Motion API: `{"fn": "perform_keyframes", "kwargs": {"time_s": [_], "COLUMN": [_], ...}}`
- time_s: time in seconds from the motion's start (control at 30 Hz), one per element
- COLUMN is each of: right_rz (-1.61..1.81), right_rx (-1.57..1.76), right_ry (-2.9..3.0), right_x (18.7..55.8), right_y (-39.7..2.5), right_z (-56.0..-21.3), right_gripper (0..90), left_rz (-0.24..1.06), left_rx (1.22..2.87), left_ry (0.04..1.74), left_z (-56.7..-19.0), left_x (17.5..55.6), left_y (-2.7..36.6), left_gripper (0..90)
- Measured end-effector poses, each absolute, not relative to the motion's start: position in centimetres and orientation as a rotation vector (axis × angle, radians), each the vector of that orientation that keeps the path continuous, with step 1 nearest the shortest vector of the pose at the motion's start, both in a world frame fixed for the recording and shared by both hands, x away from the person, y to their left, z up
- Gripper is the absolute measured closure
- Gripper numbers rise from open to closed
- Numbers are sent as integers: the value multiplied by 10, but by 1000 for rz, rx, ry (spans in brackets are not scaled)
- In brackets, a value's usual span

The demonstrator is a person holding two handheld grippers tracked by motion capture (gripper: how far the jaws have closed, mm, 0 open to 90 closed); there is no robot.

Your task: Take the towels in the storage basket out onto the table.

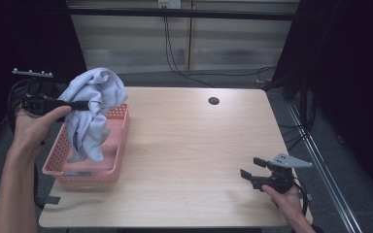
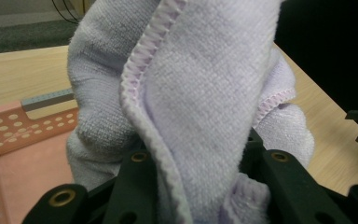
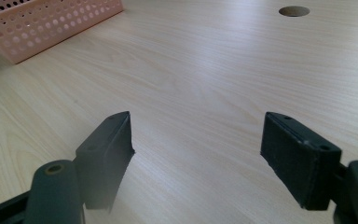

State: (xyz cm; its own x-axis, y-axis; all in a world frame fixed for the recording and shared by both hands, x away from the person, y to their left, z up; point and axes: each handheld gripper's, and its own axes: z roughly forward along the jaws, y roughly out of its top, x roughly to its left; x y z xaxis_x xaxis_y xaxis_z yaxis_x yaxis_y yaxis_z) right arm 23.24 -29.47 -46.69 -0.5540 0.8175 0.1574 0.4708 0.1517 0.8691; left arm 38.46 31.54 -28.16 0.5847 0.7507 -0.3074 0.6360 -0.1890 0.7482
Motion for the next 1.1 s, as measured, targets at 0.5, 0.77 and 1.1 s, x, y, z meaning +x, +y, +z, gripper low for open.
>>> {"fn": "perform_keyframes", "kwargs": {"time_s": [0.5, 0.77, 1.1], "right_rz": [1353, 1354, 1356], "right_rx": [1233, 1231, 1229], "right_ry": [2087, 2090, 2095], "right_x": [234, 234, 234], "right_y": [-295, -294, -294], "right_z": [-467, -467, -468], "right_gripper": [247, 246, 244], "left_rz": [172, 168, 153], "left_rx": [1921, 1925, 1929], "left_ry": [1034, 984, 922], "left_z": [-265, -255, -246], "left_x": [381, 381, 382], "left_y": [285, 264, 232], "left_gripper": [680, 679, 679]}}
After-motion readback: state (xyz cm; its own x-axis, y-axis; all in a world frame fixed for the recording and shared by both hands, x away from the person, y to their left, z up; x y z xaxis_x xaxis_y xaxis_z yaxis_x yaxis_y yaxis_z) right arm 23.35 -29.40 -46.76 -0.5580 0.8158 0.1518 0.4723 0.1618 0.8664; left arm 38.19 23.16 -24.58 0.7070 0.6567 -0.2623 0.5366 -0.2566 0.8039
